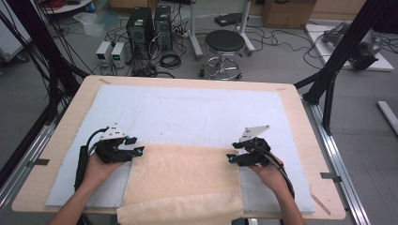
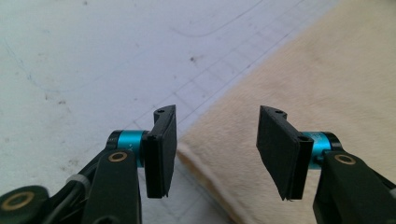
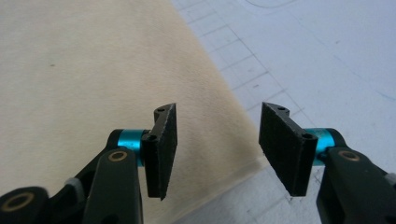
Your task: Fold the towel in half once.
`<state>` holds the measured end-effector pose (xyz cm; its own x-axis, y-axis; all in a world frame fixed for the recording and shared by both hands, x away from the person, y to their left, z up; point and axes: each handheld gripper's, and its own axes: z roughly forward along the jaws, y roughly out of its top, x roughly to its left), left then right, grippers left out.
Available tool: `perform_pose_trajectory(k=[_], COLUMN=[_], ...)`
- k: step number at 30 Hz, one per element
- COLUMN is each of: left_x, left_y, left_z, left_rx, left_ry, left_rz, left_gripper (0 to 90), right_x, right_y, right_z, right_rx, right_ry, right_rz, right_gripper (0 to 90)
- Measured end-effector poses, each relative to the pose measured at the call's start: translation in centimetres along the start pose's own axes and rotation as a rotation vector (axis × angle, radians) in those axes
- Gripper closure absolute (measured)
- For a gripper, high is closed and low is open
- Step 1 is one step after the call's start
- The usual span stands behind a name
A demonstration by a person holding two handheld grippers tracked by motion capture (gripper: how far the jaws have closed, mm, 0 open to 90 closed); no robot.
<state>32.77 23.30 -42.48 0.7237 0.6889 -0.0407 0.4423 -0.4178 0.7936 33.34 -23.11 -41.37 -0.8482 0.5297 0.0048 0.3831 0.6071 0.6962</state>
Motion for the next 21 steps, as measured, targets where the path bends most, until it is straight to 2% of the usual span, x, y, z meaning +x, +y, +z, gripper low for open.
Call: perform_pose_trajectory(k=[4, 7, 9, 10, 12, 14, 16, 19, 21], left_x=[0.5, 0.3, 0.0, -0.1, -0.2, -0.2, 0.1, 1.3, 2.2], left_y=[-0.3, -0.4, -0.5, -0.5, -0.4, -0.4, -0.2, 0.6, 1.8], left_z=[0.9, 1.3, 1.4, 1.3, 1.3, 1.3, 1.2, 1.2, 1.6], left_rx=[0.048, 0.069, 0.072, 0.071, 0.078, 0.073, 0.055, 0.009, -0.009], left_ry=[-0.027, -0.055, -0.048, -0.051, -0.066, -0.06, -0.041, -0.001, 0.041], left_rz=[-0.028, -0.021, -0.001, 0.006, 0.002, -0.004, -0.027, -0.082, -0.099], left_gripper=[45.5, 49.6, 56.5, 63.6, 78.3, 83.5, 84.7, 85.4, 85.4], right_x=[-0.8, -1.1, -1.2, -1.1, -1.0, -0.5, -0.4, -1.5, -2.6], right_y=[-0.5, -0.8, -0.9, -0.9, -0.8, -0.5, -0.2, 0.9, 2.2], right_z=[0.8, 1.6, 2.0, 2.0, 1.9, 1.8, 1.7, 1.2, 1.3], right_rx=[0.003, 0.037, 0.043, 0.038, 0.036, 0.054, 0.059, 0.033, 0.02], right_ry=[0.009, 0.032, 0.06, 0.075, 0.097, 0.097, 0.084, 0.056, 0.024], right_rz=[0.024, 0.037, 0.046, 0.048, 0.034, 0.017, 0.004, 0.025, 0.029], right_gripper=[43.7, 45.9, 54.3, 58.6, 76.1, 80.6, 82.4, 83.2, 83.3])
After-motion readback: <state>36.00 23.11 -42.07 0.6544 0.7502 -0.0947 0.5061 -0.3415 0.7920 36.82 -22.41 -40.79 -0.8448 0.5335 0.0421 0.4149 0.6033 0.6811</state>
